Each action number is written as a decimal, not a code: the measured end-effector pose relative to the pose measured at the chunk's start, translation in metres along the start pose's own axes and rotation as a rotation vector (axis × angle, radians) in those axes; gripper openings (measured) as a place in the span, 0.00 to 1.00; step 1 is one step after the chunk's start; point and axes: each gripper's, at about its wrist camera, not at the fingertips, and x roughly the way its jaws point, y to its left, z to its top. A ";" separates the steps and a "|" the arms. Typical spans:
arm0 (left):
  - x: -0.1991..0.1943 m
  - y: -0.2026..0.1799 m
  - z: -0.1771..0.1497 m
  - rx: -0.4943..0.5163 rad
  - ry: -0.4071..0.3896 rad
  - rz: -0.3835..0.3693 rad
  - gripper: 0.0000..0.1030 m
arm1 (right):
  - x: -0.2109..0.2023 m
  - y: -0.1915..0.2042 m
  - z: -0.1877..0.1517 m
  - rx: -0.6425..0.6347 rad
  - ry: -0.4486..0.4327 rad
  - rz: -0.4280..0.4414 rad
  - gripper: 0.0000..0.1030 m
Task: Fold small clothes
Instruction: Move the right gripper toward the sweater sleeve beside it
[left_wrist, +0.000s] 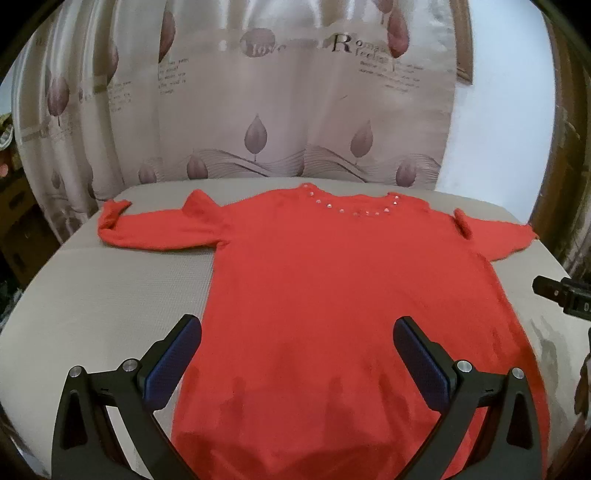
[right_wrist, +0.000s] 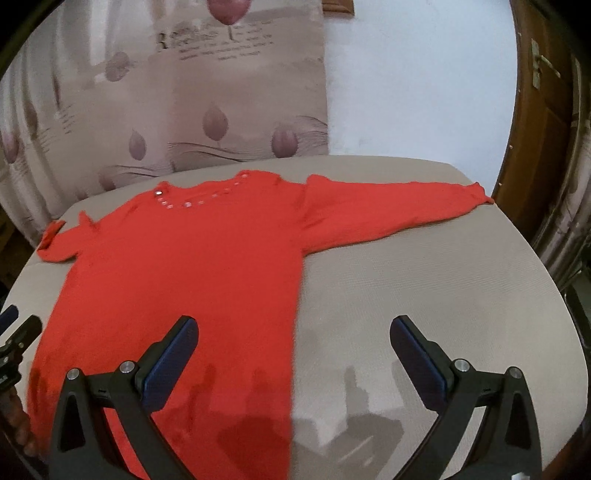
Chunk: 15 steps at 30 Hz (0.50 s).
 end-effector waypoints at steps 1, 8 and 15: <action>0.004 0.002 0.000 -0.009 0.003 0.002 1.00 | 0.005 -0.004 0.003 0.004 0.003 -0.002 1.00; 0.043 0.022 -0.001 -0.107 0.080 -0.013 1.00 | 0.043 -0.036 0.027 0.058 0.026 -0.014 1.00; 0.054 0.038 -0.009 -0.217 0.127 -0.077 1.00 | 0.076 -0.081 0.054 0.142 0.035 0.053 0.96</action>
